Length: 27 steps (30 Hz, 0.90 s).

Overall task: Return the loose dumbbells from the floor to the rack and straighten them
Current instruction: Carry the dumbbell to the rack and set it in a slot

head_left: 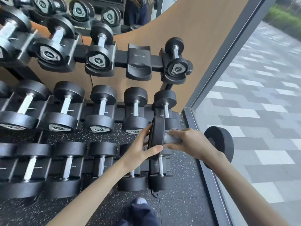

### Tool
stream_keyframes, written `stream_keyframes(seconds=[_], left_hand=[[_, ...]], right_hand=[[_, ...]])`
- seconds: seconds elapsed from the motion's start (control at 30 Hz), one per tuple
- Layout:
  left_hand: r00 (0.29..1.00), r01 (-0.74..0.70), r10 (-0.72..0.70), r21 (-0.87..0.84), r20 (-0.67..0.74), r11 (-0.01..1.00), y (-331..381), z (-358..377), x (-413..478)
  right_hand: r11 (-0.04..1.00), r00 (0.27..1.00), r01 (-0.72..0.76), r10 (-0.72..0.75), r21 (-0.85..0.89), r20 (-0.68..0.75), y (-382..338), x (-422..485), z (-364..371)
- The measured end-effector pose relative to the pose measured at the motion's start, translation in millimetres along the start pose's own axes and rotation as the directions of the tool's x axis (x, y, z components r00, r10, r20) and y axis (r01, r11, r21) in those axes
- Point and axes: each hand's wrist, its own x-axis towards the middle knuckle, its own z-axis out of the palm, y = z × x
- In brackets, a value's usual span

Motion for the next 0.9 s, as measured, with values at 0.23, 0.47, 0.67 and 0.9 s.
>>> stream_keyframes(seconds=[0.23,0.47,0.67,0.9], left_hand=[[0.999,0.045,-0.046,-0.058,-0.009,0.997,-8,-6,39],[0.989,0.095,-0.100,-0.047,-0.110,0.994,-10,5,83],[0.963,0.101,-0.125,-0.109,-0.238,0.989,-16,32,135],[0.842,0.000,-0.114,-0.212,-0.528,0.977,-7,111,191]], right_hand=[[0.999,0.999,0.049,-0.049,0.015,-0.002,30,40,15],[0.985,0.983,0.171,-0.172,0.027,0.057,78,85,17],[0.946,0.938,0.324,-0.323,0.012,0.124,138,134,20],[0.780,0.770,0.624,-0.607,-0.037,0.196,214,176,-10]])
